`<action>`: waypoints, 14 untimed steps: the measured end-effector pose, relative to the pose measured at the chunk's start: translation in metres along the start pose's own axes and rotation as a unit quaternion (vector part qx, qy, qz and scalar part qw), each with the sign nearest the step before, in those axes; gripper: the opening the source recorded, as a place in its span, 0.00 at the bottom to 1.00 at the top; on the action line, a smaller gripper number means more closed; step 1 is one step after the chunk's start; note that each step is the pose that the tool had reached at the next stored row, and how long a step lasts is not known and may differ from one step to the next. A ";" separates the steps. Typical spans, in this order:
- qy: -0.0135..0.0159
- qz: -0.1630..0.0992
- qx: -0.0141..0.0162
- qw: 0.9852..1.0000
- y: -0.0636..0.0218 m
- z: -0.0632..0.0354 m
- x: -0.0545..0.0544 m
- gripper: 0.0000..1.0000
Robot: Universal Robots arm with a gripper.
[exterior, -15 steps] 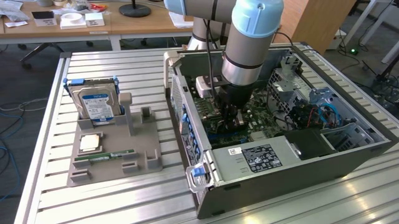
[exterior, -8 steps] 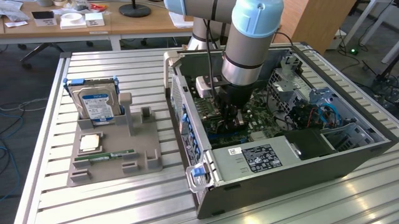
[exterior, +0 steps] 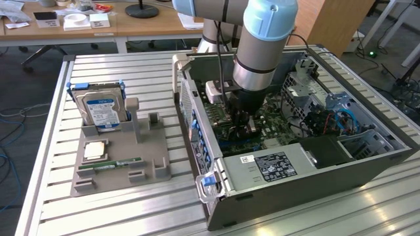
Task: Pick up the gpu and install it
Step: 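Insert the gpu into the slot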
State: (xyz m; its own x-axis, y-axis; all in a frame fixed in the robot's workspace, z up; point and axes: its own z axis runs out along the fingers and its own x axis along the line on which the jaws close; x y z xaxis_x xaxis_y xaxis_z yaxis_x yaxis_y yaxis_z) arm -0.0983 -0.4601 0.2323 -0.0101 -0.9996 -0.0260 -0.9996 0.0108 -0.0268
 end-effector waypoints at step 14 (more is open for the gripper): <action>0.001 0.000 0.000 1.000 -0.0004 -0.0010 0.000 0.63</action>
State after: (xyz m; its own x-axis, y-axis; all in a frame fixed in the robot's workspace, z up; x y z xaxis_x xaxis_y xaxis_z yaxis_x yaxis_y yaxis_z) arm -0.0980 -0.4602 0.2333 -0.0094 -0.9996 -0.0248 -0.9996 0.0100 -0.0266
